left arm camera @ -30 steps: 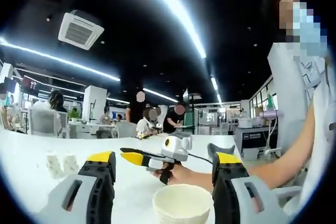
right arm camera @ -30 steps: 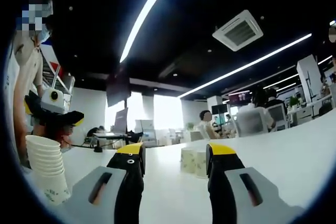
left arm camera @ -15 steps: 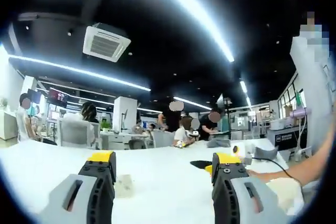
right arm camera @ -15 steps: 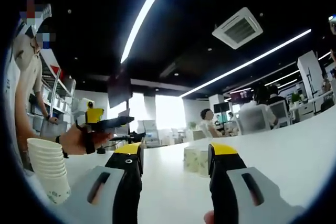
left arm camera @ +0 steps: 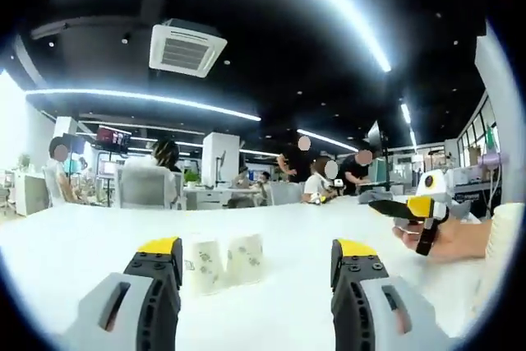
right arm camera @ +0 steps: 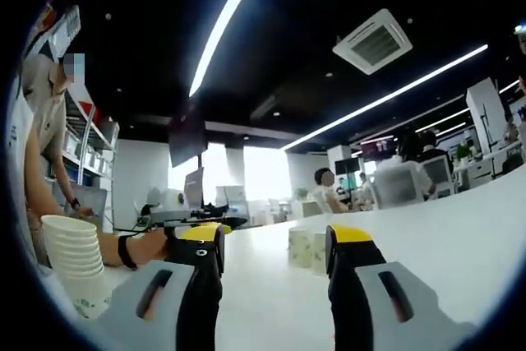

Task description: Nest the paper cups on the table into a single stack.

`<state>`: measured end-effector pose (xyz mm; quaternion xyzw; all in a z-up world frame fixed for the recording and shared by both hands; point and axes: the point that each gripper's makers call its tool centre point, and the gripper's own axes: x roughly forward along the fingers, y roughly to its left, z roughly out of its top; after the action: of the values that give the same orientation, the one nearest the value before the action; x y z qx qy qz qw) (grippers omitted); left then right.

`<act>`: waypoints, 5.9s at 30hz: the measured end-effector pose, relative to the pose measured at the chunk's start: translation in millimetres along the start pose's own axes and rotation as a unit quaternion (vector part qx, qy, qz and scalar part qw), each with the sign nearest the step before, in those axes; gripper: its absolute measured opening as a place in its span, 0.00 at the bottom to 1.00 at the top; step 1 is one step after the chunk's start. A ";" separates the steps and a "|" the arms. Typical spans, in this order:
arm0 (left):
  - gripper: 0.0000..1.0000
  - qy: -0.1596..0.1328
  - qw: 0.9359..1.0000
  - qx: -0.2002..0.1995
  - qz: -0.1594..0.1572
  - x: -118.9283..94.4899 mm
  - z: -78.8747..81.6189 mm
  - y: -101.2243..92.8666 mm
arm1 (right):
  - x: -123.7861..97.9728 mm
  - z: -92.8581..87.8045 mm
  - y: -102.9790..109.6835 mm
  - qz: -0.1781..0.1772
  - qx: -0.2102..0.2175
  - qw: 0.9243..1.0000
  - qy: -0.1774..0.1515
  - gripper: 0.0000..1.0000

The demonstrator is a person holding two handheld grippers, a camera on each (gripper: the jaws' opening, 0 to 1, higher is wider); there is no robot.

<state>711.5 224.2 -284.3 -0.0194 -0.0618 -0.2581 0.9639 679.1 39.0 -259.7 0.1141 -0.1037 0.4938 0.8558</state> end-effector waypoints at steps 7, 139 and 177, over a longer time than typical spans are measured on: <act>0.76 -0.007 0.999 0.050 -0.008 1.2 3.7 -11.3 | 4.2 -7.0 3.3 0.004 -0.009 1.000 0.013 0.52; 0.59 -0.032 0.998 0.045 -0.007 -0.9 18.1 -3.7 | 12.8 -69.7 104.6 0.232 -0.061 0.946 0.217 0.45; 0.67 -0.009 0.958 -0.121 -0.259 -9.0 11.3 -105.1 | 15.5 -12.0 57.8 0.141 -0.014 0.986 0.088 0.39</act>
<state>650.1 138.4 -273.7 -0.1215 -0.0418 -0.5047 0.8537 637.3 83.4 -261.2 0.0431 -0.0501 0.6157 0.7852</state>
